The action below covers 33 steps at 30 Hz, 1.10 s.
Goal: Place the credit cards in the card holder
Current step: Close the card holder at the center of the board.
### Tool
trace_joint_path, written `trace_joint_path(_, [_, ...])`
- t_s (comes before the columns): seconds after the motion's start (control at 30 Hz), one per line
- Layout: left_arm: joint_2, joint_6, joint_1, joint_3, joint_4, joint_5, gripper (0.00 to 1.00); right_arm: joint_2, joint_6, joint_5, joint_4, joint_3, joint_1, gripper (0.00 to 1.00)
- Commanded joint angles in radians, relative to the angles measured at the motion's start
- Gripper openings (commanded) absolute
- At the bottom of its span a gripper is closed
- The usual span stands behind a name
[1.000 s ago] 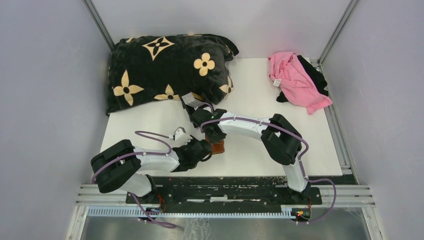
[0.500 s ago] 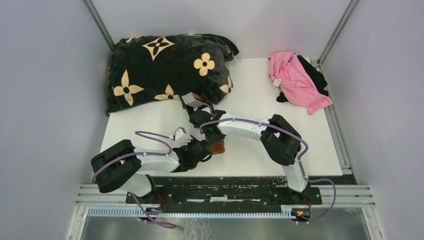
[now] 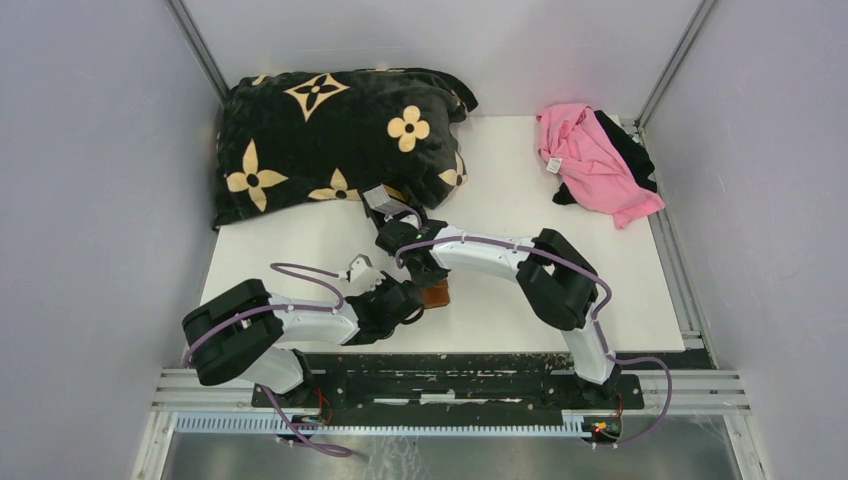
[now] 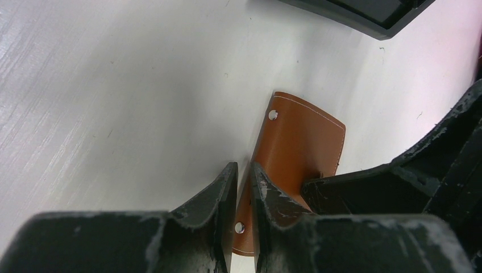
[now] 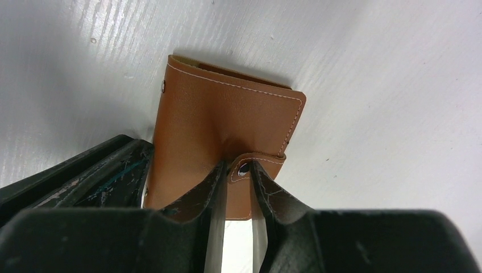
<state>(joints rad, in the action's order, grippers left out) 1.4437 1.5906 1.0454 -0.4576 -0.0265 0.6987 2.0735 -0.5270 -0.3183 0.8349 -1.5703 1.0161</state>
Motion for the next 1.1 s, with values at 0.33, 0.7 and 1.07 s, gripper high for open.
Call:
trace_joint_path(0.33, [0.061, -0.045, 0.019, 0.054, 0.115, -0.119, 0.24, 0.067, -0.016, -0.002, -0.023, -0.076, 0.022, 0.25])
trace_joint_path(0.7, [0.057, -0.063, 0.02, 0.069, 0.083, -0.119, 0.24, 0.117, -0.041, 0.017, -0.025, -0.113, 0.029, 0.24])
trace_joint_path(1.07, [0.058, -0.098, 0.021, 0.091, 0.03, -0.165, 0.23, 0.165, -0.083, 0.034, -0.04, -0.109, 0.046, 0.22])
